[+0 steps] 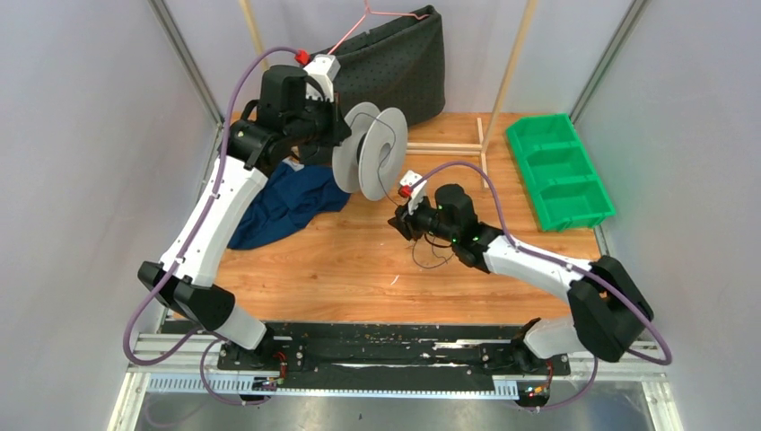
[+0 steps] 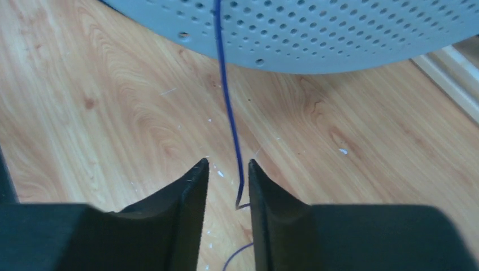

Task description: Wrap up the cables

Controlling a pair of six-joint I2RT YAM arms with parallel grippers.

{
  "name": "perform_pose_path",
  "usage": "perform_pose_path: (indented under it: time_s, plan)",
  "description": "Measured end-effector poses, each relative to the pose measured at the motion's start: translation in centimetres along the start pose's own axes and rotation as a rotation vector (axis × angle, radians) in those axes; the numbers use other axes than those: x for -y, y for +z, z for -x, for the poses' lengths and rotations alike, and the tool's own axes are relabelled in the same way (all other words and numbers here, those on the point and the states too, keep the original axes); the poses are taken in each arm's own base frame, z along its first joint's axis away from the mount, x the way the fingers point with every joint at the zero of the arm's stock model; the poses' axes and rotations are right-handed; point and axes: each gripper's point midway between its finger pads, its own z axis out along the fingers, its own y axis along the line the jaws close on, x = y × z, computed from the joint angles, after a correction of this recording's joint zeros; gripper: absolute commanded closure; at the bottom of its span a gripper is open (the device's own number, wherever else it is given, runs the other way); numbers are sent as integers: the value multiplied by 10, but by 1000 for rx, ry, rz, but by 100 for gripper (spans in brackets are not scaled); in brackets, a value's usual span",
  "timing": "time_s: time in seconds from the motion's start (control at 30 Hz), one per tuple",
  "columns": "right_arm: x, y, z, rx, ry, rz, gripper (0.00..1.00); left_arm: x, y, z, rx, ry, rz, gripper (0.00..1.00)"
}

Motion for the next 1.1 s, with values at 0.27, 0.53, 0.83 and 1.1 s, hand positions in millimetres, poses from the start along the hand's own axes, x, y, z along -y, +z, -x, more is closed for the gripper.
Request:
perform_pose_path:
  time_s: [0.27,0.53,0.83,1.1]
  plan:
    - [18,0,6,21,47,-119,99,-1,-13,2,20,8,17,100]
    - [24,-56,74,163,-23,-182,99,-8,-20,-3,22,36,49,100]
    - [83,-93,142,181,49,-303,99,-22,-2,-52,-108,124,48,100]
    - [144,-73,109,14,232,-421,99,-22,-15,-77,-141,225,0,100]
